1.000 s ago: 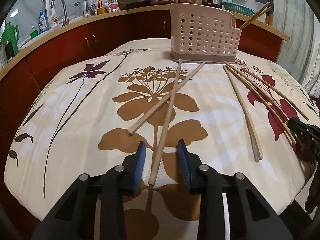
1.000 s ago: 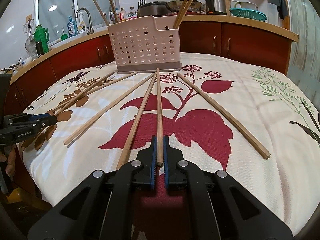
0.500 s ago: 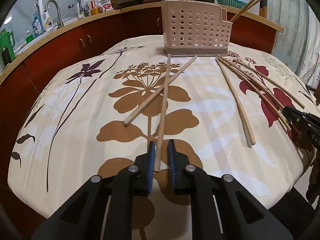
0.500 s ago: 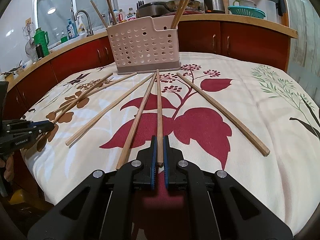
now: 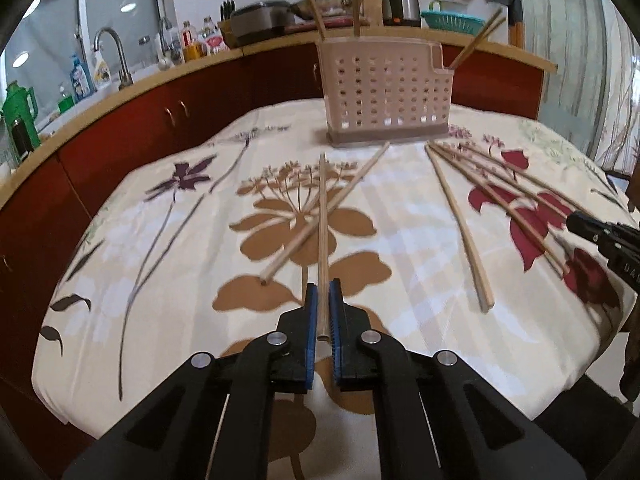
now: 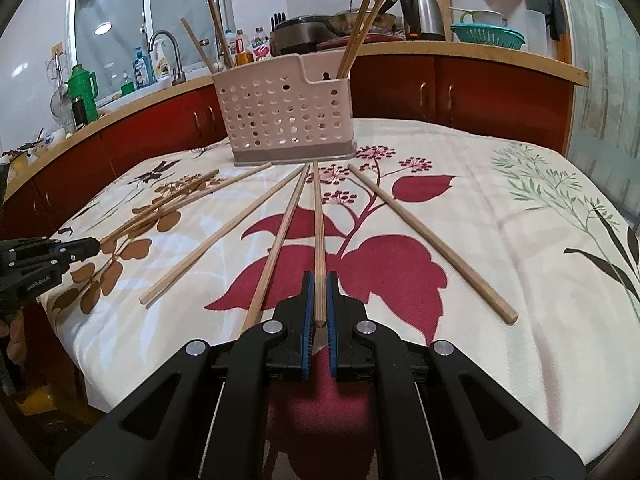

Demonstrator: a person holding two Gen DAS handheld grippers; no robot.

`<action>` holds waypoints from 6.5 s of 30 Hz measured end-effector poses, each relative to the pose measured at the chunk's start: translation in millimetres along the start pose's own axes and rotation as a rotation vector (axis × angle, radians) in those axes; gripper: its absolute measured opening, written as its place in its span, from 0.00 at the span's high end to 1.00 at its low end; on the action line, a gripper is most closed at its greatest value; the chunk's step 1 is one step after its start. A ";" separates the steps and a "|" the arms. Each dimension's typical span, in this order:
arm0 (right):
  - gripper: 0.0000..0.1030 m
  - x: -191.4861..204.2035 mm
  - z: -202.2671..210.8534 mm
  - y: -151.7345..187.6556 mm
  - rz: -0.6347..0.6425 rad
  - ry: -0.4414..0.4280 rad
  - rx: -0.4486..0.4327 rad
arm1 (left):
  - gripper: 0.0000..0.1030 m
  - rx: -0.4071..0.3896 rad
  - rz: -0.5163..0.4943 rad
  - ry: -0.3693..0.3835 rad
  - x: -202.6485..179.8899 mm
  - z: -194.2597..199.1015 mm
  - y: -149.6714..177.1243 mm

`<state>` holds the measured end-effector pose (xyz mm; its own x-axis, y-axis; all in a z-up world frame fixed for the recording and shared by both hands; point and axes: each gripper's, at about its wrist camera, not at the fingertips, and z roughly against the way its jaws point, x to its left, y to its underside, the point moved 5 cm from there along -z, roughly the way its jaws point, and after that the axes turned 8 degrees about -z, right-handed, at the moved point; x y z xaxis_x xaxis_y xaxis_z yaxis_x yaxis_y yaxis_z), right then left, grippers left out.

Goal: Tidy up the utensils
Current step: 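Close the left tool on a chopstick while the right tool grasps another, then lift both held chopsticks and lower them upright into the pink holder, then open the left tool releasing its chopstick while the right tool releases its own, then withdraw both tools from the holder and lower them toward loose chopsticks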

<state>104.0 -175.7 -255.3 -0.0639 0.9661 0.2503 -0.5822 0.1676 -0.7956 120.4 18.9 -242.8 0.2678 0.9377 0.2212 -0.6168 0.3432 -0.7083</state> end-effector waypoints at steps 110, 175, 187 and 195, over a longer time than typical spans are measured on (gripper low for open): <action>0.94 46.5 97.7 -261.8 0.126 -0.135 -0.573 | 0.93 -0.801 0.036 -0.052 42.5 124.5 -262.0; 0.65 -0.1 47.8 -106.9 0.069 0.009 -0.280 | 0.25 -0.408 0.088 -0.076 25.5 39.9 -130.1; 0.65 -40.6 21.9 -37.8 0.042 0.113 -0.140 | 0.25 -0.225 0.102 -0.122 38.9 9.6 -60.0; 0.65 -74.4 1.1 -19.8 -0.003 0.202 -0.051 | 0.25 -0.125 0.134 -0.120 54.1 -14.9 -36.7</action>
<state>119.3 -251.1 -257.6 0.1046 0.9844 0.1415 -0.5400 0.1757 -0.8231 168.6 56.3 -214.9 0.0947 0.9767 0.1926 -0.5424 0.2129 -0.8127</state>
